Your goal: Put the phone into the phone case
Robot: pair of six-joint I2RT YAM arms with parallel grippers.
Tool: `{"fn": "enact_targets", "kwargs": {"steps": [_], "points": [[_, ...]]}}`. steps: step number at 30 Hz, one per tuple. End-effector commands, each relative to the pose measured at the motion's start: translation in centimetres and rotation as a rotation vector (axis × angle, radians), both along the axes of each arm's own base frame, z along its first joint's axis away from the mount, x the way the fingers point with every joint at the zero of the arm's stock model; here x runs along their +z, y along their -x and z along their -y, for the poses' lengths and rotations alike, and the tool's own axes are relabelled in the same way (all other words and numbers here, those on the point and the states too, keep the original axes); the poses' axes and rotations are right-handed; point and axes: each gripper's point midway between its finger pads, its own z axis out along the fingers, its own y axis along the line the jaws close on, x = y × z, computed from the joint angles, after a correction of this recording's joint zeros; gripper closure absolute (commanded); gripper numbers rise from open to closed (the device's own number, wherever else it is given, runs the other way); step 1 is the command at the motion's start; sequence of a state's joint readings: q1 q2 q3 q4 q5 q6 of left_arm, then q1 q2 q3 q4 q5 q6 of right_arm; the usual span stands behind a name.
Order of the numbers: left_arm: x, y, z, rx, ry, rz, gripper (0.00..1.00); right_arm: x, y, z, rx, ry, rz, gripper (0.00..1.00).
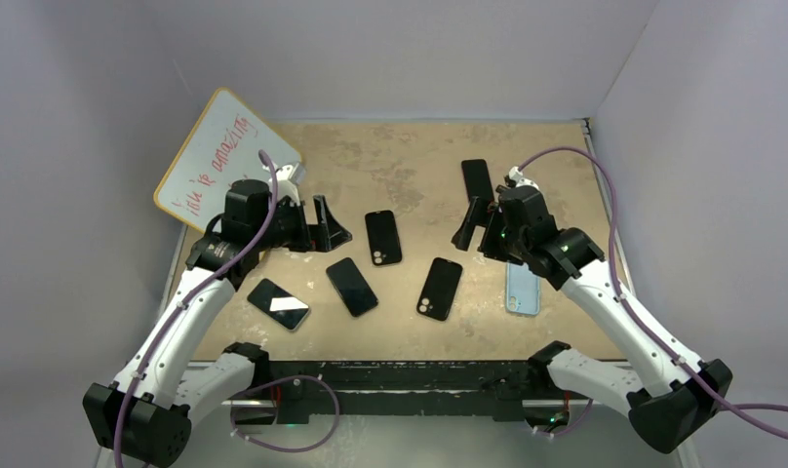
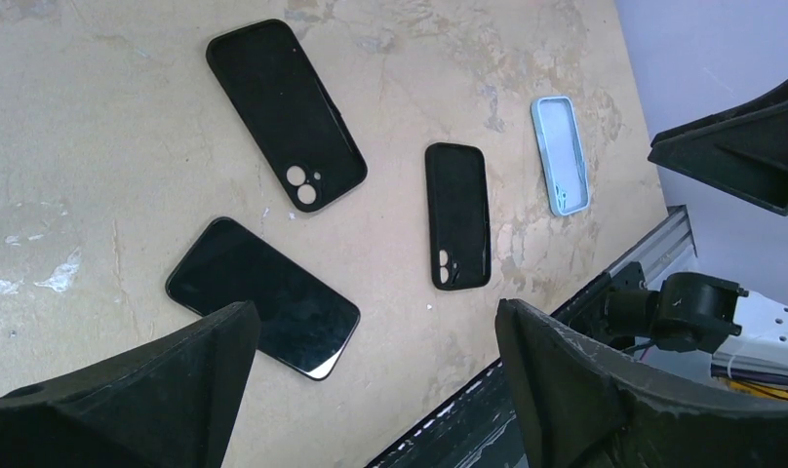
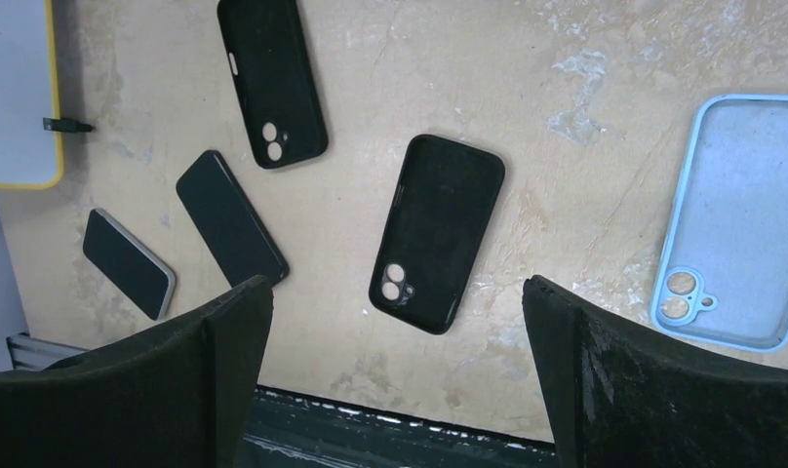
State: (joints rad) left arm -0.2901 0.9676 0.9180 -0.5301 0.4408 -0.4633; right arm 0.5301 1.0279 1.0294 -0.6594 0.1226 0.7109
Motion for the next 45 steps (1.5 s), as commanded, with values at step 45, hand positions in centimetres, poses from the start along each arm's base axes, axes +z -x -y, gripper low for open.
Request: {"fn": "enact_targets", "kwargs": {"steps": [45], "points": [[-5.6,0.7,-3.5,0.095,-0.180,0.006,0.05,-8.5,-14.9,3.1,-0.121,0.290,0.047,0.01]]}}
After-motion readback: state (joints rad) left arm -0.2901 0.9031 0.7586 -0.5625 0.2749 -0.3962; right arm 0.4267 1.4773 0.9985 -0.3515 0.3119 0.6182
